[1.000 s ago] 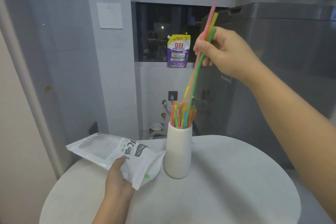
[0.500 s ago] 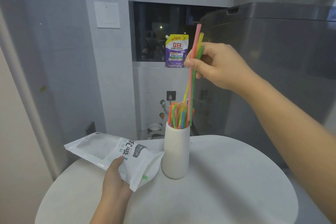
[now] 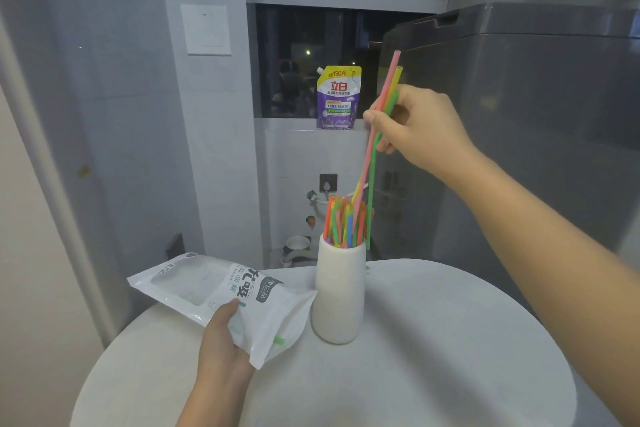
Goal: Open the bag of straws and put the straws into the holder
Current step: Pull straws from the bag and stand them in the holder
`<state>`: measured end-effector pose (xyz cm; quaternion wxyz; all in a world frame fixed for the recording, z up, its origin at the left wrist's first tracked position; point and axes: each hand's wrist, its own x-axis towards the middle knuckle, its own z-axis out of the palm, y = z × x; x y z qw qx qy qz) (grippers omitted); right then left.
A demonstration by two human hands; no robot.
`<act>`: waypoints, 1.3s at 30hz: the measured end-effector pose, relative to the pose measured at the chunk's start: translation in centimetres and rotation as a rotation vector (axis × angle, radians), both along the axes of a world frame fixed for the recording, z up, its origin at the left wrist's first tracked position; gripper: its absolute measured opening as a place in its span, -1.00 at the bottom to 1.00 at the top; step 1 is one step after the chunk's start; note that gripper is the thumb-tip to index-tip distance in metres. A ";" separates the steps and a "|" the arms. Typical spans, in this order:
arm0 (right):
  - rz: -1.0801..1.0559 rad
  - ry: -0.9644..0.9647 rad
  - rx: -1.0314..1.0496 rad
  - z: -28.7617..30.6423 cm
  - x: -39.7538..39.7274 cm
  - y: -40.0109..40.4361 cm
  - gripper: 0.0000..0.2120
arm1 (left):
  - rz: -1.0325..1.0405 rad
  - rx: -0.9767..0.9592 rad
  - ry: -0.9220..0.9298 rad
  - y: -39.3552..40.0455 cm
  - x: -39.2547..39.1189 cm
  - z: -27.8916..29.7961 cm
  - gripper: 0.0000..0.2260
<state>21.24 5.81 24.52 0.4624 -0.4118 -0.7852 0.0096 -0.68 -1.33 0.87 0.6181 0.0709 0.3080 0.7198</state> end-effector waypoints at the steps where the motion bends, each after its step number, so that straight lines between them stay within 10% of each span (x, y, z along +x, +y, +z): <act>1: -0.001 -0.003 -0.012 0.1 0.1 0.0 -0.87 | -0.001 -0.001 0.000 0.0 0.0 0.0 -0.85; 39: -0.102 -0.226 -0.470 -7.4 -0.9 5.0 -0.78 | -0.038 -0.003 -0.026 0.7 0.2 0.0 -0.85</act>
